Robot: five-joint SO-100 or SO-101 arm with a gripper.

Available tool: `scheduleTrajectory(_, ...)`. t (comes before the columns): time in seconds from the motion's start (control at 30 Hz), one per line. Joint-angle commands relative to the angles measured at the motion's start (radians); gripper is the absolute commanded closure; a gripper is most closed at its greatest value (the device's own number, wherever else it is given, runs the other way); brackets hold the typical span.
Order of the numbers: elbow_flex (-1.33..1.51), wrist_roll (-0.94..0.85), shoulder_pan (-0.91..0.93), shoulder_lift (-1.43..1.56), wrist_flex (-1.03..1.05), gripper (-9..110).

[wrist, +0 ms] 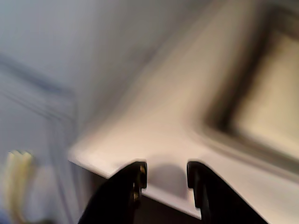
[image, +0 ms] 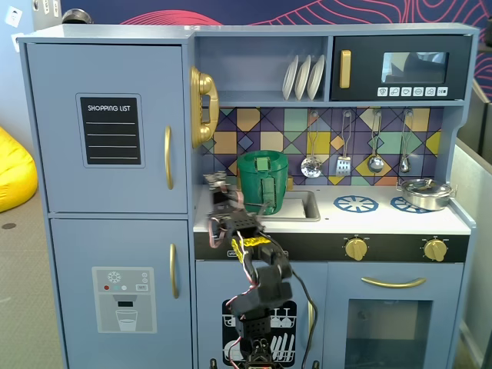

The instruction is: Close the left cabinet door

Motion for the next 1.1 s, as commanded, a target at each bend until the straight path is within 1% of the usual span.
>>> scheduleTrajectory(0.0, 0.075, 0.049, 0.152, 0.109, 0.058, 102)
scheduleTrajectory(0.1, 0.158, 0.075, 0.236, 0.19, 0.101, 102)
scheduleTrajectory(0.2, 0.224, 0.118, 0.282, 0.278, 0.17, 102)
scheduleTrajectory(0.4, 0.302, 0.181, 0.31, 0.436, 0.377, 102)
scheduleTrajectory(0.57, 0.407, 0.219, 0.356, 0.526, 0.471, 102)
scheduleTrajectory(0.8, 0.557, 0.298, 0.36, 0.64, 0.615, 102)
scheduleTrajectory(1.07, 0.686, 0.288, 0.344, 0.723, 0.775, 101)
